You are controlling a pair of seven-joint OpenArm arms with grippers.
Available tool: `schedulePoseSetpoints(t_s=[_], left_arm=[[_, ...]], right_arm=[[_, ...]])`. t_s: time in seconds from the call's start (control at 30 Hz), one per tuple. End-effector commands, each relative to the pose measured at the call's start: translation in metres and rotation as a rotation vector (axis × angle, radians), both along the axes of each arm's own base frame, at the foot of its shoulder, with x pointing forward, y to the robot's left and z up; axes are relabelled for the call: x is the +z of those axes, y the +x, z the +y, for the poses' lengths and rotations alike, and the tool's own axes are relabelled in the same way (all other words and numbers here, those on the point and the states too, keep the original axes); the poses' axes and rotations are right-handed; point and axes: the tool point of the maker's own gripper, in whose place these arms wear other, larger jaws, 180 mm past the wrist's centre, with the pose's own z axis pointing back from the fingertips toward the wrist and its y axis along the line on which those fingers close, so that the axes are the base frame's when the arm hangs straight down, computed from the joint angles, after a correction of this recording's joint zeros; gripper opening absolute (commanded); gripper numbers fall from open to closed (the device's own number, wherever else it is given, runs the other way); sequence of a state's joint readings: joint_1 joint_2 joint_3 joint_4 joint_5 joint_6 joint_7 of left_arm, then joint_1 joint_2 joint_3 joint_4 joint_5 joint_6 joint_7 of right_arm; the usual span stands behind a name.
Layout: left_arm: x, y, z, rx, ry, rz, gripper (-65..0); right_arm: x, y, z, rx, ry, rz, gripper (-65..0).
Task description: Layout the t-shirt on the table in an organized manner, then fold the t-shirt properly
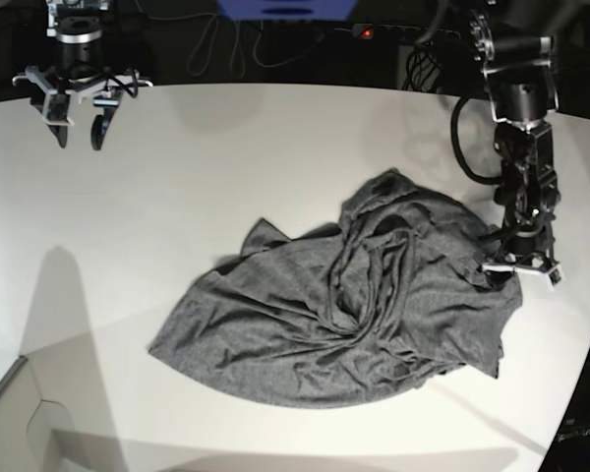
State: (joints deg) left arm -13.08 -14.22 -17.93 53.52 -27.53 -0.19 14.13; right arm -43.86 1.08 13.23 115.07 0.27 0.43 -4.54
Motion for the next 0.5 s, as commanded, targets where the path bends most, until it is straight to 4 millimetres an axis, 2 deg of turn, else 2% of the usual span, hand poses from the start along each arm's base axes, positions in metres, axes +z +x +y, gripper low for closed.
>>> schedulePoseSetpoints(t_s=[0.0,0.1,0.13,0.2,0.3,0.4,0.47], left_arm=[[0.014,0.01,0.01,0.012,0.017,-0.038,-26.6],[-0.001,0.008,0.01,0.022,0.0,0.006,-27.5],[-0.008,0.006,0.012,0.027,-0.006,0.025,-30.2],[-0.013,0.001,0.018,0.036,-0.004,0.045,-40.2],[-0.018,-0.005,0.021,0.042,-0.007,0.059,-65.0],[-0.024,-0.016,0.021,0.04,-0.003,0.075,-62.3],[-0.02,-0.023,0.02,0.029,0.012,0.061,-65.0]], right_arm=[[0.01,0.0,-0.004,0.002,-0.024,-0.03,-34.4],[0.011,-0.002,-0.011,-0.015,-0.038,-0.03,-34.4],[0.011,-0.002,-0.013,-0.021,-0.041,-0.029,-34.4],[0.012,-0.003,-0.018,-0.031,-0.05,-0.031,-34.4],[0.014,-0.003,-0.021,-0.039,-0.058,-0.032,-34.4],[0.014,-0.003,-0.022,-0.041,-0.06,-0.034,-34.4],[0.014,-0.002,-0.022,-0.04,-0.059,-0.035,-34.4]])
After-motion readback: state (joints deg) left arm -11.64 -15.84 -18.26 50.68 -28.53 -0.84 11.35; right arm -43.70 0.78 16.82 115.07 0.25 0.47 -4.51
